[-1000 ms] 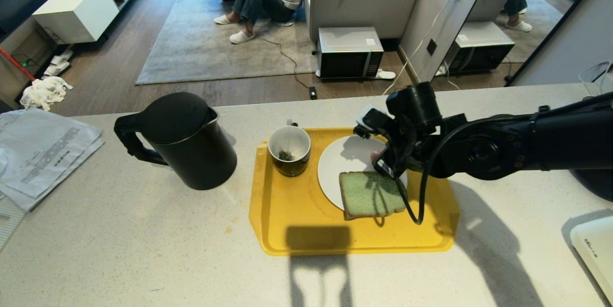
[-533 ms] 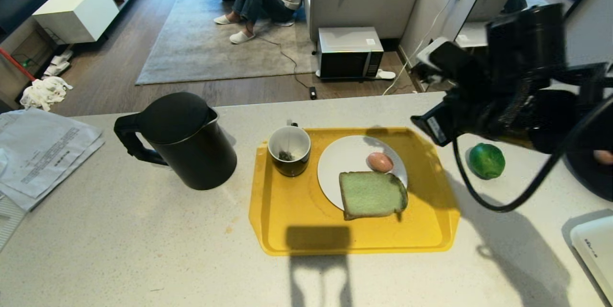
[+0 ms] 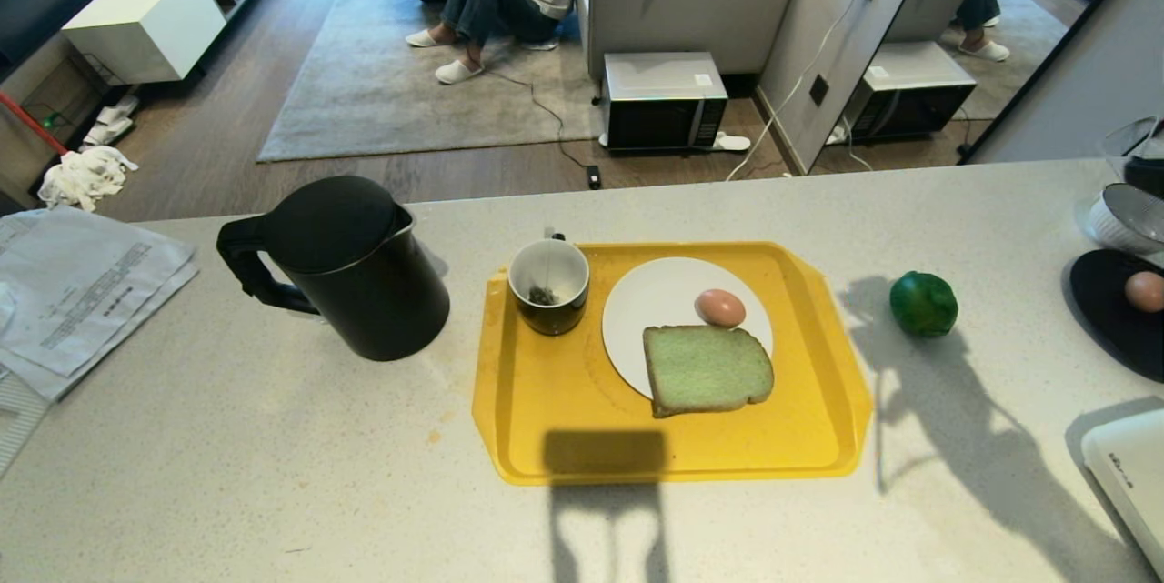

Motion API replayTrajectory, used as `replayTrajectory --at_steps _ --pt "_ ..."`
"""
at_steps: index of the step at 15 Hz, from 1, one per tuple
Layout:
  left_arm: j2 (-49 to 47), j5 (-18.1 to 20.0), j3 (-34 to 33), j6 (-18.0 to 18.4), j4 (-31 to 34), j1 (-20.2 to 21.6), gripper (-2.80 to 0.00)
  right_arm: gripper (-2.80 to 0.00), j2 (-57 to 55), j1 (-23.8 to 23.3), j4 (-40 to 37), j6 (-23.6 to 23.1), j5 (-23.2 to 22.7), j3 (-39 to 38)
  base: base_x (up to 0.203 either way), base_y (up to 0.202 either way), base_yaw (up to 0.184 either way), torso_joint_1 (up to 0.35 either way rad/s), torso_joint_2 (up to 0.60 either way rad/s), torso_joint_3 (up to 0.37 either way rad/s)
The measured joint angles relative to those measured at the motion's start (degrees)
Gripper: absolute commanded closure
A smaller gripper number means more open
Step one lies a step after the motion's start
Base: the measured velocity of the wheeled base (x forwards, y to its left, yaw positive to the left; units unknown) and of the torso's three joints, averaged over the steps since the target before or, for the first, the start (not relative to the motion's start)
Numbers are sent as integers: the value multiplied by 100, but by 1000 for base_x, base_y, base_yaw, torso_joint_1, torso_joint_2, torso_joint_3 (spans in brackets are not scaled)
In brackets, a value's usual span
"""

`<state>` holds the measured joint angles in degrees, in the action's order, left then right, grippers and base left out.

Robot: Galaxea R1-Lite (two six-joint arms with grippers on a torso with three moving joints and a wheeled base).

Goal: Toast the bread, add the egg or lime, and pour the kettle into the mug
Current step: Pick up the kettle

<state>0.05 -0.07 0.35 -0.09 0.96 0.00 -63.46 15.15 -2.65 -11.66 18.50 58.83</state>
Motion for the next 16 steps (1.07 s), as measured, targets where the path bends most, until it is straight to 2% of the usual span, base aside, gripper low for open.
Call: replayTrajectory --at_steps 3,5,10,13,16 --pt "0 0 0 2 0 0 0 0 1068 -501 -9 401 -637 -809 0 0 0 0 0 0" --pt "0 0 0 4 0 0 0 0 1790 -643 -10 636 -849 -1303 0 0 0 0 0 0" --pt "0 0 0 2 0 0 0 0 3487 -727 -37 1445 -862 -2120 0 0 0 0 0 0" --pt "0 0 0 2 -2 0 0 0 4319 -734 -452 1593 -825 -2361 0 0 0 0 0 0" --pt "0 0 0 2 -2 0 0 0 4666 -743 -716 1770 -557 -2496 0 0 0 0 0 0"
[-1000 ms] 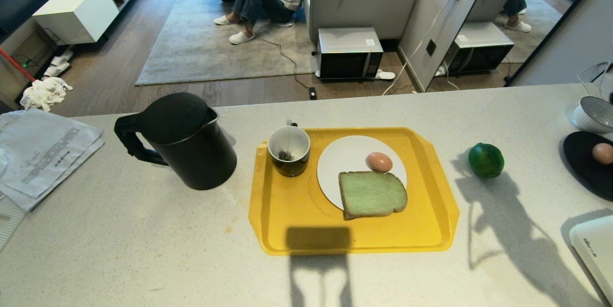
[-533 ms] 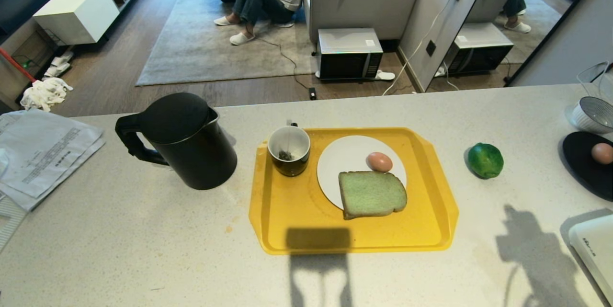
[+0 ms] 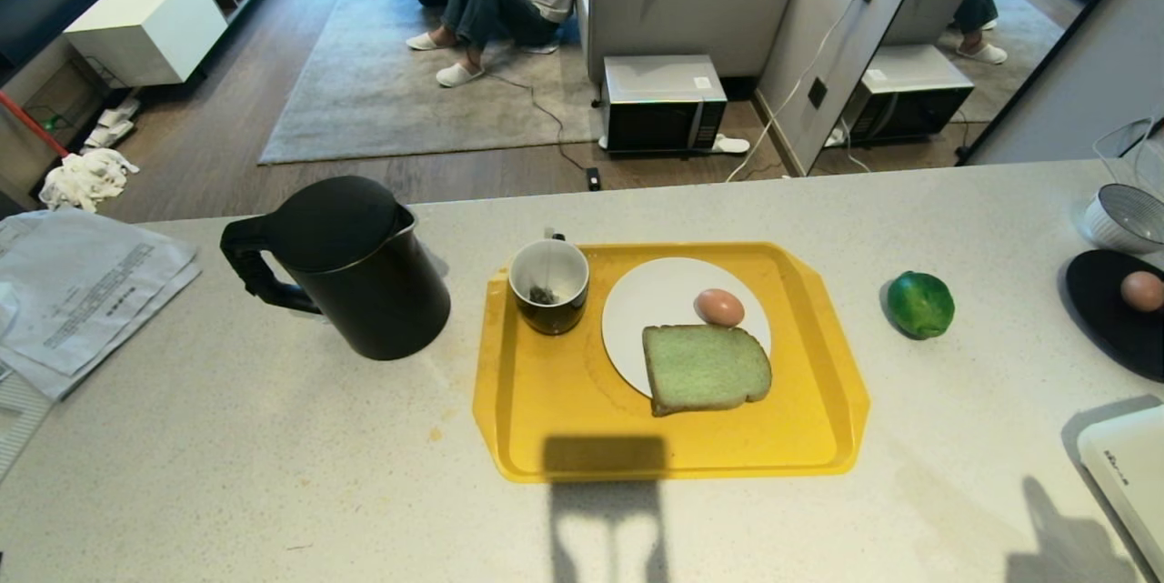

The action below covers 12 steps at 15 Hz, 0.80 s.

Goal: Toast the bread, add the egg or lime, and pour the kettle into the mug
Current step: Pick up the kettle

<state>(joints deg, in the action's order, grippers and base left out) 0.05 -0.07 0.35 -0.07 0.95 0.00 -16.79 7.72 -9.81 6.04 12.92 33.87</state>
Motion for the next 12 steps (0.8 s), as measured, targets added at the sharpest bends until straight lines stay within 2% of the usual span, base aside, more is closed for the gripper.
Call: replayTrajectory --at_steps 3,5,8,12 --pt "0 2 0 0 2 0 0 0 117 -391 -310 30 -133 1 0 0 0 0 0 0" --pt "0 0 0 0 2 0 0 0 307 -698 -491 -3 -547 -248 0 0 0 0 0 0" --pt "0 0 0 -2 2 0 0 0 668 -799 -535 -50 -684 -813 0 0 0 0 0 0" --pt "0 0 0 -2 2 0 0 0 1369 -807 -530 -445 -678 -1504 0 0 0 0 0 0"
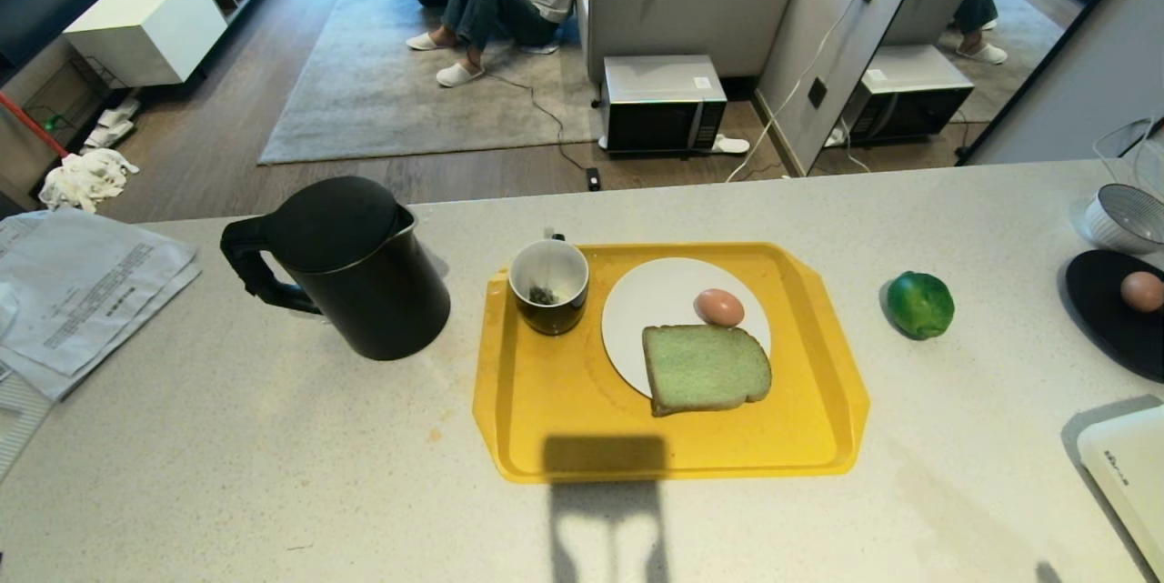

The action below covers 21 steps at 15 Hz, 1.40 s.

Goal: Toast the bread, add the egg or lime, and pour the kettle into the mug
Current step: Pick up the kettle

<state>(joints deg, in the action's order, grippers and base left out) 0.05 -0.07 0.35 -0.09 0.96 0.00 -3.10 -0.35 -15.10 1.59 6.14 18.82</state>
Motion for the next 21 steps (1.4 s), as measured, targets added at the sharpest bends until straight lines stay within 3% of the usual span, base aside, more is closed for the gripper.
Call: replayTrajectory --at_steps 6,21 --pt "0 0 0 2 0 0 0 0 310 0 1539 -550 -3 -497 0 0 0 0 0 0" --pt "0 0 0 2 -1 0 0 0 323 -2 1939 -783 -553 -1855 0 0 0 0 0 0"
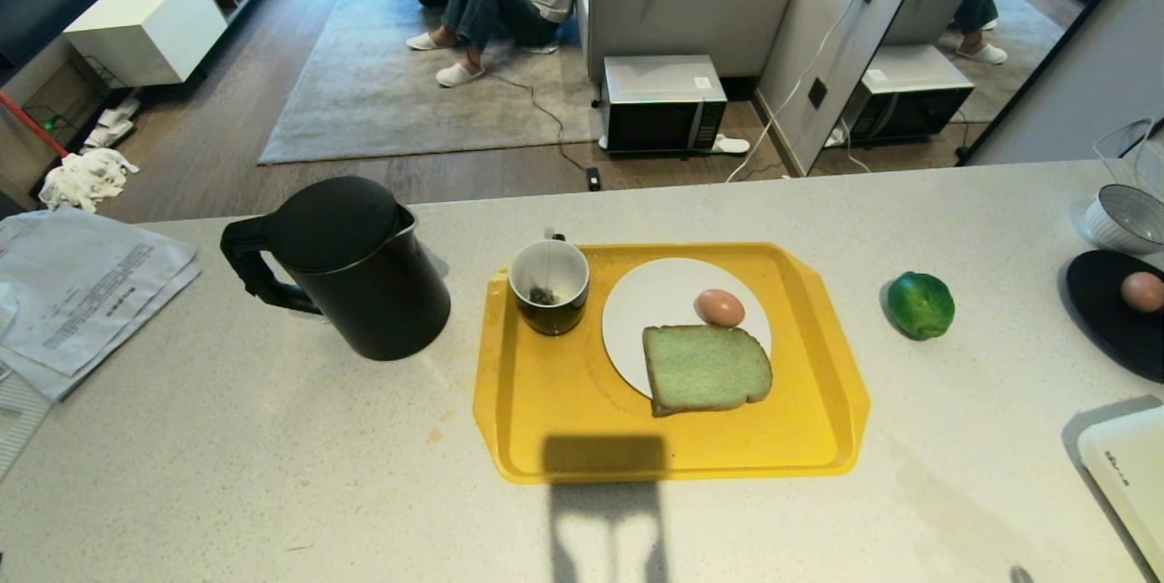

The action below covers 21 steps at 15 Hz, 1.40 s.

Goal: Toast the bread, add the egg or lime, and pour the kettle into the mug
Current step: Pick up the kettle

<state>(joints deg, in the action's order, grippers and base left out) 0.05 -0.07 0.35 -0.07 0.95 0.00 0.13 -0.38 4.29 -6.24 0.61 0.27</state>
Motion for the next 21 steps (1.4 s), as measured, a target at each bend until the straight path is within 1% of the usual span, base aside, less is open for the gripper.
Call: replayTrajectory --at_steps 3,7,10,16,18,21 --pt "0 0 0 2 1 0 0 0 0 0 -441 -74 -210 -23 0 0 0 0 0 0" --pt "0 0 0 0 1 0 0 0 0 0 -462 101 -198 -20 0 0 0 0 0 0" --pt "0 2 0 0 1 0 0 0 -2 0 -453 374 -159 -17 0 0 0 0 0 0" --pt "0 0 0 -2 1 0 0 0 -2 2 -453 385 -155 -17 0 0 0 0 0 0" --pt "0 0 0 0 1 0 0 0 -4 0 -447 297 -174 -17 0 0 0 0 0 0" --pt "0 0 0 -1 1 0 0 0 -4 0 -439 429 -157 -24 0 0 0 0 0 0"
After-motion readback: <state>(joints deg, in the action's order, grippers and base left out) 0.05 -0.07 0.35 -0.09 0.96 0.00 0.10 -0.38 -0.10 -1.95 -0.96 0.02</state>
